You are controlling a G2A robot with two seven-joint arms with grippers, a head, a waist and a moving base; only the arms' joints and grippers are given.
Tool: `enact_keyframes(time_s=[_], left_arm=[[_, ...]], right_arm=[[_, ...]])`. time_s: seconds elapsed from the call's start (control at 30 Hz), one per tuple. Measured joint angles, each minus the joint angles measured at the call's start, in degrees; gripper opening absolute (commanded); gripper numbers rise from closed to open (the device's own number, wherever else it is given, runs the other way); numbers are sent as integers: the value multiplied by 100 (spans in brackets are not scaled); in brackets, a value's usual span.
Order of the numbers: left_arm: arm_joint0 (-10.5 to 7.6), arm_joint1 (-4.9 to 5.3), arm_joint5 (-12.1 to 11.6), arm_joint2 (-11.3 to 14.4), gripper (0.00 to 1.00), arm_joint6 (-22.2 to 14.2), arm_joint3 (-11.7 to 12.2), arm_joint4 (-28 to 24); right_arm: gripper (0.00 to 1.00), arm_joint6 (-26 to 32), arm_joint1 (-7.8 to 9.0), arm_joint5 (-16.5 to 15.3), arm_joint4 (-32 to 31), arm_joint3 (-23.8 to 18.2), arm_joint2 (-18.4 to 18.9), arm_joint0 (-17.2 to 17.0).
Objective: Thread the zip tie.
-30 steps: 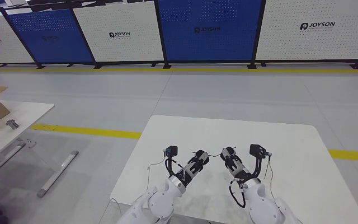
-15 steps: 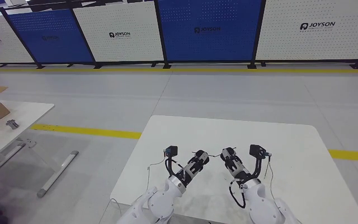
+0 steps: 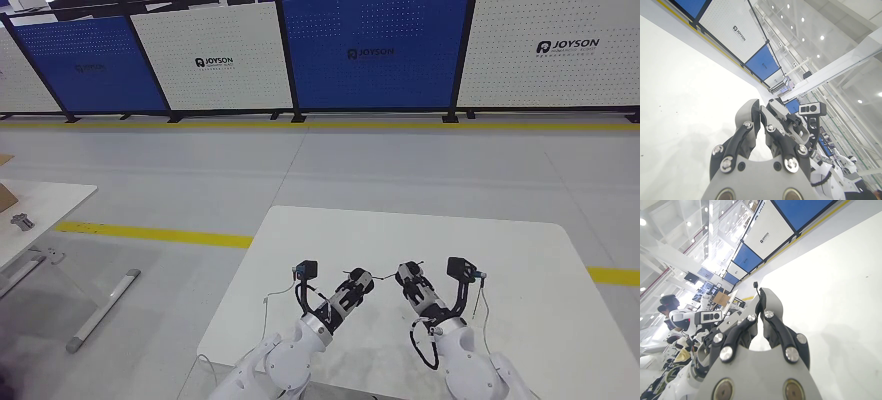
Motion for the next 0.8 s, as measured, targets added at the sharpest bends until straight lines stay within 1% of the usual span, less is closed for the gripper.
enact_keyframes(time_s=[0.43, 0.8], left_arm=[[0, 0, 0, 0, 0, 0, 0, 0], [0, 0, 0, 0, 0, 0, 0, 0]], right_arm=[[0, 45, -37, -33, -96, -14, -11, -10], [0, 123, -42, -48, -142, -103, 89, -93]])
